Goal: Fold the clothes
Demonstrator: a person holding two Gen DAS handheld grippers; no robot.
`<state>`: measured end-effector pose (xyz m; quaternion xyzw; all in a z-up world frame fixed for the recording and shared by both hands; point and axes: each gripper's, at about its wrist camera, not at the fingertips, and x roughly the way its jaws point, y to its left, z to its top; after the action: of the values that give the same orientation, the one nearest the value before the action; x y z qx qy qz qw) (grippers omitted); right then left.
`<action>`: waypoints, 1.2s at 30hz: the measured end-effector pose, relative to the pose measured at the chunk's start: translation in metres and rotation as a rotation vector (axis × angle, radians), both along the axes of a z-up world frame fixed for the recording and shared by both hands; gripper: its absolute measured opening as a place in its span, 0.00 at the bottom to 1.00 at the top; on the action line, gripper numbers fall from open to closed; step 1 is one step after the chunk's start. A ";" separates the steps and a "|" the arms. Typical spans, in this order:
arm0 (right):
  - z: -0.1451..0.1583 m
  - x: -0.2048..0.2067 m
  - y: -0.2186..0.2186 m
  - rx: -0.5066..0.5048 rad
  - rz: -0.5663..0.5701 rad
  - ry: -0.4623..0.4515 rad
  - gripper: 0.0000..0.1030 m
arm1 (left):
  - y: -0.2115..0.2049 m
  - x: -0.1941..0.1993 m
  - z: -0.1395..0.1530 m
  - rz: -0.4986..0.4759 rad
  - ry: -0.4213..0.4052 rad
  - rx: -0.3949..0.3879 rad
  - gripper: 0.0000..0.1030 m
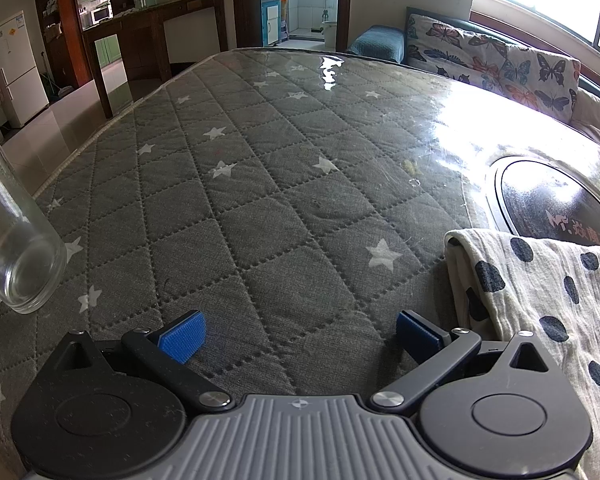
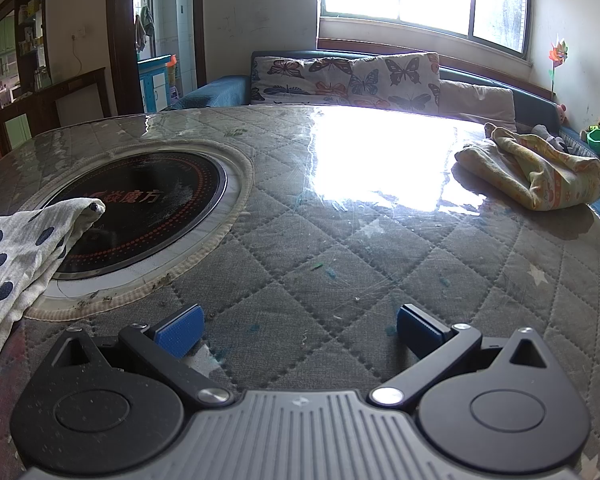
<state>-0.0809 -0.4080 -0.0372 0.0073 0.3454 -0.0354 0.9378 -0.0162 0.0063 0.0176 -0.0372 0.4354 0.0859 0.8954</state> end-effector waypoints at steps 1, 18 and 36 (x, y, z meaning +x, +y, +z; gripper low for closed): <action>0.000 0.000 0.000 0.000 0.000 0.000 1.00 | 0.000 0.000 0.000 0.000 0.000 0.001 1.00; 0.000 0.000 -0.001 -0.001 0.000 0.000 1.00 | -0.001 -0.003 -0.001 0.005 -0.008 0.003 1.00; 0.000 0.000 0.000 -0.002 0.000 0.000 1.00 | 0.000 -0.005 0.001 0.005 -0.014 0.004 1.00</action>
<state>-0.0814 -0.4084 -0.0372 0.0065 0.3453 -0.0357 0.9378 -0.0209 0.0061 0.0187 -0.0371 0.4288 0.0889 0.8983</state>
